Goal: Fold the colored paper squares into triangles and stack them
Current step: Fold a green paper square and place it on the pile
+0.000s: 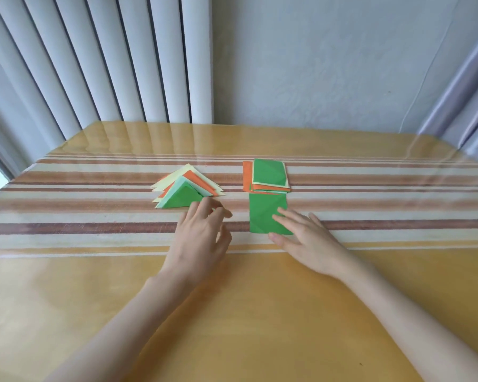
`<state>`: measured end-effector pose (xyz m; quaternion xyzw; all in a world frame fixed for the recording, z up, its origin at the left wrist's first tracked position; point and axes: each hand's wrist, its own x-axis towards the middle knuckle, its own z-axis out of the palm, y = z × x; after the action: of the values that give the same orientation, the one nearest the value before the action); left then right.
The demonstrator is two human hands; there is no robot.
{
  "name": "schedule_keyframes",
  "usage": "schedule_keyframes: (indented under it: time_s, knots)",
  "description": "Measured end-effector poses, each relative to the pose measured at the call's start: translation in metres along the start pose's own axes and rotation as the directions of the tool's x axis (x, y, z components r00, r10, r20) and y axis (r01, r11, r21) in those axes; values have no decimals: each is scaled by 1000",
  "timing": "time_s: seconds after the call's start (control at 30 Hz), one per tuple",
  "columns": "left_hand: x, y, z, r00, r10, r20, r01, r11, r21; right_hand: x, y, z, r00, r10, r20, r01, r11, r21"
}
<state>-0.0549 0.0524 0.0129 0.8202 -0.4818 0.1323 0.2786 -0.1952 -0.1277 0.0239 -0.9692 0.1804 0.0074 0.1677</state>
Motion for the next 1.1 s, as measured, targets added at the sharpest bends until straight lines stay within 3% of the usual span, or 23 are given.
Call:
schedule_keyframes:
  time_s: [0.2, 0.33, 0.47, 0.63, 0.83, 0.97, 1.1]
  knots:
    - [-22, 5, 12, 985, 27, 169, -5, 992, -129, -23, 3, 12, 982, -153, -112, 153, 988, -10]
    - [-24, 3, 10, 989, -35, 143, 72, 961, -267, -26, 2, 19, 960, -222, -171, 224, 975, -4]
    - [-24, 3, 7, 978, 59, 202, 11, 945, -327, -32, 1, 19, 960, -223, -172, 235, 970, 55]
    - [-22, 3, 14, 936, 56, 348, 16, 980, -200, -35, 1, 17, 970, -218, -104, 231, 962, 146]
    - [-20, 2, 16, 950, 67, 306, -31, 992, -120, -33, -1, 18, 981, -188, -51, 193, 974, 121]
    - [-23, 2, 17, 962, 152, 226, -150, 988, -25, -34, -2, 17, 982, -187, -18, 188, 979, 84]
    - [-24, 1, 14, 959, 177, 224, -166, 984, -68, -35, -4, 17, 978, -205, -37, 208, 974, 88]
